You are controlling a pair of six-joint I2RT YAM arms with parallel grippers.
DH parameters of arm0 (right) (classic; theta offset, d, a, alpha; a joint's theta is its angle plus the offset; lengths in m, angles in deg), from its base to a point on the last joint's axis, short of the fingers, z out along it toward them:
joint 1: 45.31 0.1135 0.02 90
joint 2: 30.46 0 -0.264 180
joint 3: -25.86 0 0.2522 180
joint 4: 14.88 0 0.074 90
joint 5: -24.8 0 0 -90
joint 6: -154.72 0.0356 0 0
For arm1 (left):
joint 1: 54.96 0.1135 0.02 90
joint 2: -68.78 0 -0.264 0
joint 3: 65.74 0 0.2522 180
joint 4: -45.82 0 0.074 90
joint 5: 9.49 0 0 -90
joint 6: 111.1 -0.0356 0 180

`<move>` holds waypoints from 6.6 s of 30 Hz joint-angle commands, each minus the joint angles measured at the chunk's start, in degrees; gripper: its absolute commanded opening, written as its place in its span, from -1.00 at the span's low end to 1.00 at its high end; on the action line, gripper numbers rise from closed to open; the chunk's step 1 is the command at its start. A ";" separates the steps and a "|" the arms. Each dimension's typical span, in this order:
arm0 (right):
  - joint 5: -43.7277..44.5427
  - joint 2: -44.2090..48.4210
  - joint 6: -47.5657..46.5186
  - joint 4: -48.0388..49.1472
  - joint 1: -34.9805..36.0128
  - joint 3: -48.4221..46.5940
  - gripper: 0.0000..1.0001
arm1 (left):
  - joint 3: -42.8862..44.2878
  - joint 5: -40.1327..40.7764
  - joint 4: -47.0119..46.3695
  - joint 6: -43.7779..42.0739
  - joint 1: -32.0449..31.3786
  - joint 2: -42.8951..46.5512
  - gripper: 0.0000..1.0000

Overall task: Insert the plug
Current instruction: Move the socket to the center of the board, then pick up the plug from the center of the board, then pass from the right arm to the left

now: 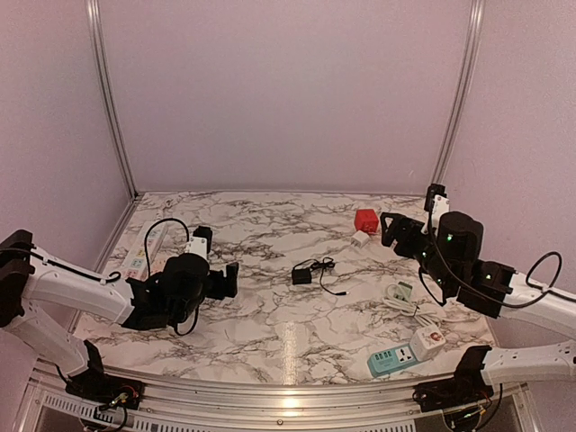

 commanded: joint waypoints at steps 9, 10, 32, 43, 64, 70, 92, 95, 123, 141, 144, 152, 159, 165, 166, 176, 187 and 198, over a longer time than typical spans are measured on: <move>-2.60 -2.55 -0.33 3.42 0.14 0.24 0.82 | 1.83 9.48 14.26 17.55 16.51 -2.92 0.98; -2.70 -2.60 -0.39 3.40 0.14 0.29 0.82 | 2.05 8.67 14.95 18.88 17.94 -3.55 0.98; -3.50 -3.70 -0.53 4.38 0.14 0.59 0.80 | 0.25 1.01 12.16 24.97 29.63 -10.93 0.98; -3.44 -3.60 -0.54 4.49 0.14 0.66 0.79 | 0.50 -9.27 2.53 21.48 29.54 -18.86 0.89; -7.83 -12.22 -2.35 5.54 0.18 -1.64 0.78 | 3.59 -23.74 -7.59 8.00 20.14 -32.40 0.13; -11.51 -17.10 -3.99 5.89 0.17 -3.47 0.78 | 1.94 -35.15 -16.14 7.55 18.64 -37.22 -0.16; -20.77 -47.34 -9.36 -1.11 2.38 -18.78 0.70 | -7.50 -31.61 -27.80 7.05 5.56 -30.54 0.10; -20.19 -49.00 -9.35 -1.29 2.48 -19.62 0.70 | -8.41 -31.60 -27.70 7.51 5.61 -26.96 0.37; -8.99 -58.06 -8.43 1.76 7.06 -23.98 0.67 | -19.28 -24.54 -28.79 7.27 -5.30 -6.57 0.98; -6.61 -61.33 -7.27 1.84 9.67 -26.39 0.77 | -20.60 -21.32 -25.72 6.67 -8.00 0.55 0.98; -4.51 -62.55 -7.13 1.72 9.91 -27.07 0.71 | -20.63 -20.98 -25.70 6.52 -8.10 0.77 0.98; -3.47 -63.32 -8.08 3.68 9.93 -26.40 0.28 | -19.69 -21.41 -25.51 5.88 -8.36 0.22 0.98; -5.85 -59.37 -8.97 6.06 10.01 -23.87 -0.15 | -17.78 -22.74 -26.28 5.47 -8.45 -2.05 0.98; -9.88 -49.89 -14.38 16.31 12.25 -15.96 -0.28 | -17.18 -26.12 -30.34 5.81 -8.45 -3.73 0.98; -9.70 -48.26 -16.56 18.77 13.29 -13.95 -0.28 | -17.30 -27.00 -31.13 6.18 -8.45 -3.97 0.98; 3.46 -41.75 -34.78 39.46 30.42 -5.27 -0.25 | -21.13 -32.76 -41.42 7.89 -8.45 -0.81 0.98; 8.70 -45.60 -45.78 50.54 37.81 -4.19 -0.23 | -26.27 -34.72 -52.54 8.59 -8.51 0.75 0.95; 15.67 -52.78 -59.16 62.99 46.01 -5.95 -0.21 | -28.02 -36.34 -61.32 9.09 -8.53 -1.68 0.83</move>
